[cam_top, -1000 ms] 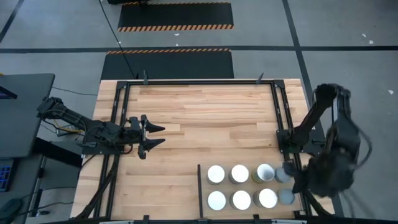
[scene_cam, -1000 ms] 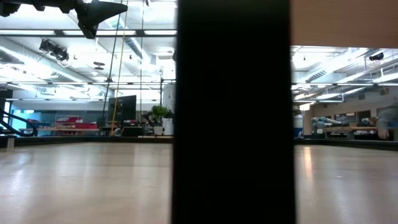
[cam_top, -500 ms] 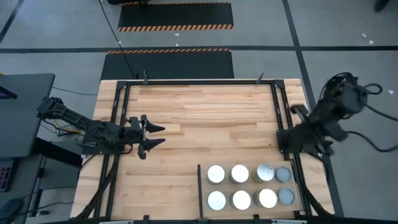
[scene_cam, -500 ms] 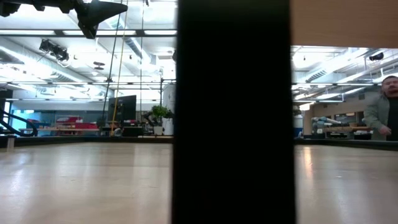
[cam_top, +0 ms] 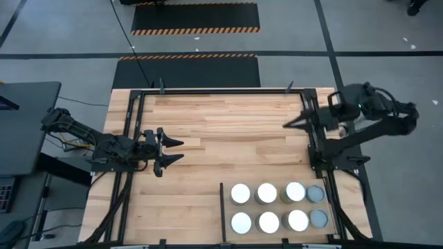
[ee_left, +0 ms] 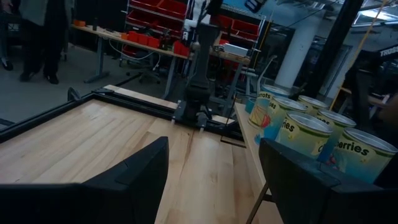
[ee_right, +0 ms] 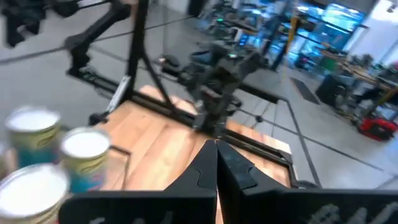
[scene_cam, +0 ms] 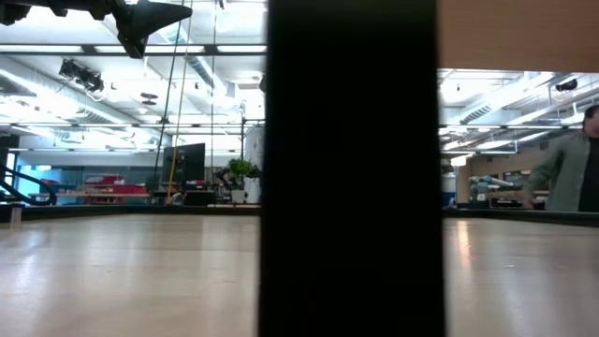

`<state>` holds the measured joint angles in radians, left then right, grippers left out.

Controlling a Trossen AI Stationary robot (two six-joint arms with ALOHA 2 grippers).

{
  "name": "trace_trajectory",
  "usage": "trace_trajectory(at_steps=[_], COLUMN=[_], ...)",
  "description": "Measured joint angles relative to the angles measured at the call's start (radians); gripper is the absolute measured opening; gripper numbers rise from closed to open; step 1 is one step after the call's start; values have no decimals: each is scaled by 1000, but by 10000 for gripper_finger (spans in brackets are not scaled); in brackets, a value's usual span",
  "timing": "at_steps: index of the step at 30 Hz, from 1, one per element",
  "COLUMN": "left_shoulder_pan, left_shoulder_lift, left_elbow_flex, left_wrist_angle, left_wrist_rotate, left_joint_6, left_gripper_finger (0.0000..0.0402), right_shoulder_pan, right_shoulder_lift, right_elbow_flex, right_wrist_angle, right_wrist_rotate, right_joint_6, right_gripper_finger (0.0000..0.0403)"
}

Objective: Pick and place cans onto a shelf
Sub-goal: Return to Home Position

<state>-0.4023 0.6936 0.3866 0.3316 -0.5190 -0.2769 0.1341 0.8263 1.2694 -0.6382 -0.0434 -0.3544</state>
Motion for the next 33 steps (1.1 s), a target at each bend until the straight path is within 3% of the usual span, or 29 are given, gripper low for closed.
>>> trace_trajectory(at_steps=[4, 7, 13, 18, 27, 30, 33], left_shoulder_pan=[0, 0, 0, 0, 0, -1, 1], left_shoulder_lift=[0, 0, 0, 0, 0, 0, 2], left_elbow_flex=[0, 0, 0, 0, 0, 0, 1], left_wrist_angle=[0, 0, 0, 0, 0, 3, 9], left_wrist_rotate=[0, 0, 0, 0, 0, 1, 0], left_joint_6=[0, 0, 0, 0, 0, 0, 0], left_gripper_finger=[256, 256, 256, 256, 256, 256, 256], right_shoulder_pan=[-166, -273, -463, -485, -484, -479, -475], right_shoulder_lift=[5, -14, -91, -305, -828, -810, -795], right_elbow_flex=[-8, -41, -213, -381, -691, -738, -816], right_wrist_angle=[68, 136, 262, 275, 325, 293, 401], right_wrist_rotate=[-132, -164, -346, -268, -275, -294, -329], right_joint_6=[49, 68, 210, 199, 396, 429, 439], right_gripper_finger=[0, 0, 0, 0, 0, 0, 0])
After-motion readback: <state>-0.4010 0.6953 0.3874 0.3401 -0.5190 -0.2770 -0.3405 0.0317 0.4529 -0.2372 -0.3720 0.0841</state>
